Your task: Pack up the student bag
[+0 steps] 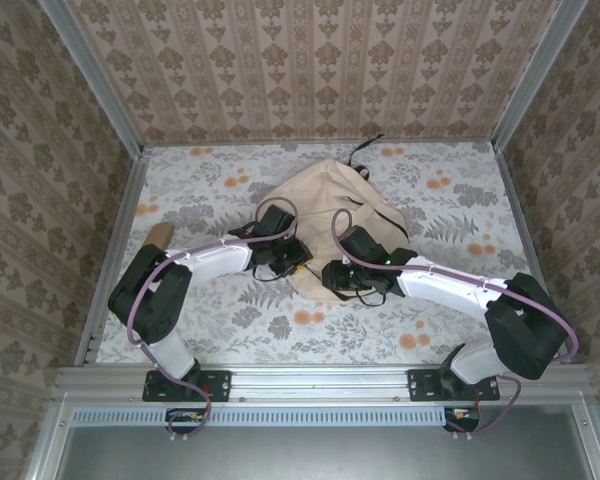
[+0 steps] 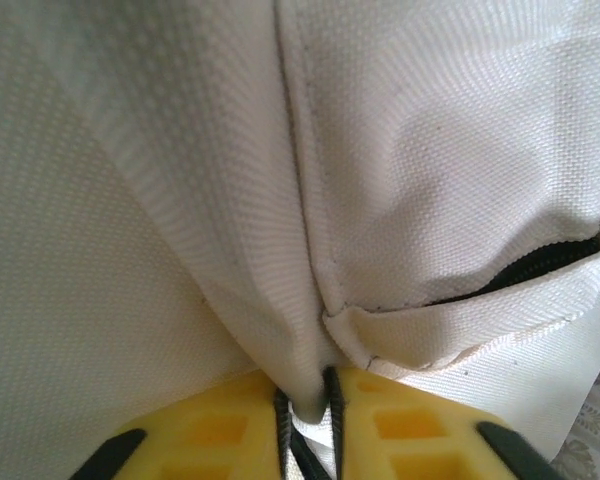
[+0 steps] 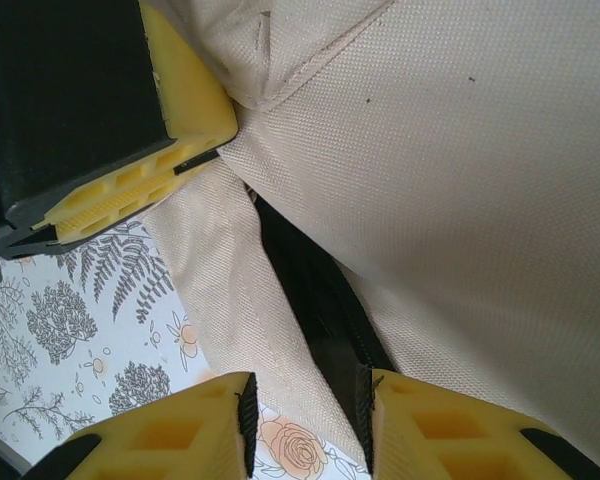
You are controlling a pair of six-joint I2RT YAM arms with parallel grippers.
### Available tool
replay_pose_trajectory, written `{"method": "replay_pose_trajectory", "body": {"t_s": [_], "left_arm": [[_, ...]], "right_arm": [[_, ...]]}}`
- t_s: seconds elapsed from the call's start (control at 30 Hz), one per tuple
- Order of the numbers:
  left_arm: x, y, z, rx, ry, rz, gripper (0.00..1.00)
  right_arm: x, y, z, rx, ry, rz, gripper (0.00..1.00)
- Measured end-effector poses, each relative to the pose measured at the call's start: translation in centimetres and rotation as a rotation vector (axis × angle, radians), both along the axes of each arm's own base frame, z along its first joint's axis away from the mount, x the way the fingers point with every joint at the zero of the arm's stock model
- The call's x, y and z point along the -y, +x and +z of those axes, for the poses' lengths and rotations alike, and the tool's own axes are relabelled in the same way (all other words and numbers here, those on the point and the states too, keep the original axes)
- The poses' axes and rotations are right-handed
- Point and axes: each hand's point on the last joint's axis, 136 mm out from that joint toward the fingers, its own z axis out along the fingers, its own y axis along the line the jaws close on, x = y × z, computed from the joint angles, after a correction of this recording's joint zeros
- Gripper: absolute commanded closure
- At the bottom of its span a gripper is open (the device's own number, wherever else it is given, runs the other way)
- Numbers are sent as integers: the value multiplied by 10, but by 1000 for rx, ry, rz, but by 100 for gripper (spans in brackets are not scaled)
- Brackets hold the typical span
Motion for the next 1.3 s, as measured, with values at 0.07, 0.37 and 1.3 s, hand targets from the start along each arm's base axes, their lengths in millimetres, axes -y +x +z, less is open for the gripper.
{"method": "replay_pose_trajectory", "body": {"t_s": [0.07, 0.37, 1.3], "left_arm": [[0, 1, 1, 2, -2, 1, 96], [1, 1, 6, 4, -9, 6, 100], [5, 0, 38, 49, -85, -4, 100]], "right_arm": [[-2, 0, -1, -4, 8, 4, 68], [-11, -9, -23, -84, 34, 13, 84], [-15, -22, 29, 37, 206, 30, 61]]}}
